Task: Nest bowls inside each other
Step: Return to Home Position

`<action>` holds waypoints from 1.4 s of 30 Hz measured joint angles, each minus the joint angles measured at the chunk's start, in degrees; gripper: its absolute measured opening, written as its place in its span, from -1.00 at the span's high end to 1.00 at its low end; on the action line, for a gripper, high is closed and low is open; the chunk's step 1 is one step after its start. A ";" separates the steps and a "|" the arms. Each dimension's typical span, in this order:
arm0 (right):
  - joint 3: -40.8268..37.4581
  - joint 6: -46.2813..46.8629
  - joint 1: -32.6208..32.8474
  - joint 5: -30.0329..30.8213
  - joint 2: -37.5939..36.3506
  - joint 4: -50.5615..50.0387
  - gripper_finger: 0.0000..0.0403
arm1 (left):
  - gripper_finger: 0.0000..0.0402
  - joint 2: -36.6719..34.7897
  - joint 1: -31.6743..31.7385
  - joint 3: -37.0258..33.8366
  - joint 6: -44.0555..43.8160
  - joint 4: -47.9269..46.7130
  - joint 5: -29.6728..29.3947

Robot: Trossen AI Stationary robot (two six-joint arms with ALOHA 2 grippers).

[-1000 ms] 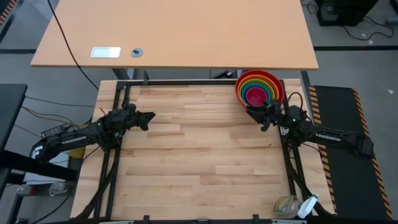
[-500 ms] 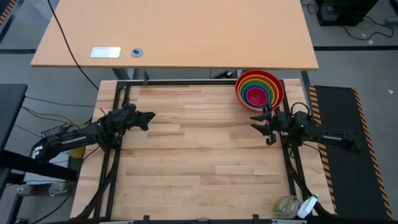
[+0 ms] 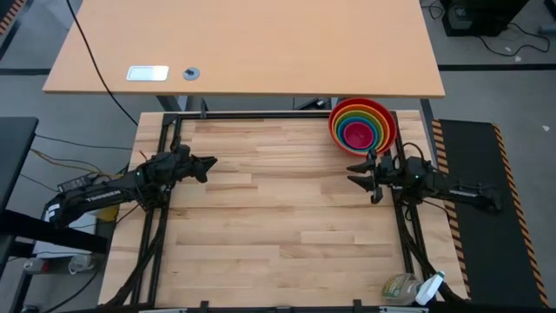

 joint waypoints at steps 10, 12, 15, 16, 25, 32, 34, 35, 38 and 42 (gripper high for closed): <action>0.00 1.36 -0.11 -0.02 0.24 0.94 0.21 | 0.42 -0.02 0.00 0.00 0.00 0.00 0.00; 0.00 1.37 -0.10 -0.02 0.24 0.94 0.21 | 0.42 -0.02 0.00 0.00 0.00 0.00 0.00; 0.00 1.37 -0.10 -0.02 0.24 0.93 0.21 | 0.42 -0.02 0.00 0.00 0.00 0.00 0.00; 0.00 1.37 -0.09 -0.02 0.24 0.94 0.21 | 0.42 -0.02 0.00 0.00 0.00 0.00 0.00; -0.02 1.37 -0.10 -0.02 0.24 0.93 0.21 | 0.42 -0.02 0.00 0.00 0.00 0.00 0.00; -0.02 1.37 -0.11 -0.04 0.24 0.93 0.21 | 0.42 -0.02 0.00 0.00 0.00 0.00 0.00; -0.02 1.37 -0.11 -0.04 0.24 0.92 0.21 | 0.42 -0.02 0.01 0.00 0.00 0.00 0.00; -0.02 1.37 -0.09 -0.04 0.24 0.92 0.21 | 0.42 -0.02 0.02 0.00 0.09 0.00 0.00; -0.02 1.37 -0.09 -0.04 0.24 0.92 0.21 | 0.42 -0.02 0.00 0.00 2.56 -0.02 -0.02; -0.02 1.39 -0.10 -0.04 0.24 0.92 0.21 | 0.42 -0.05 0.00 0.00 9.24 -0.02 -0.06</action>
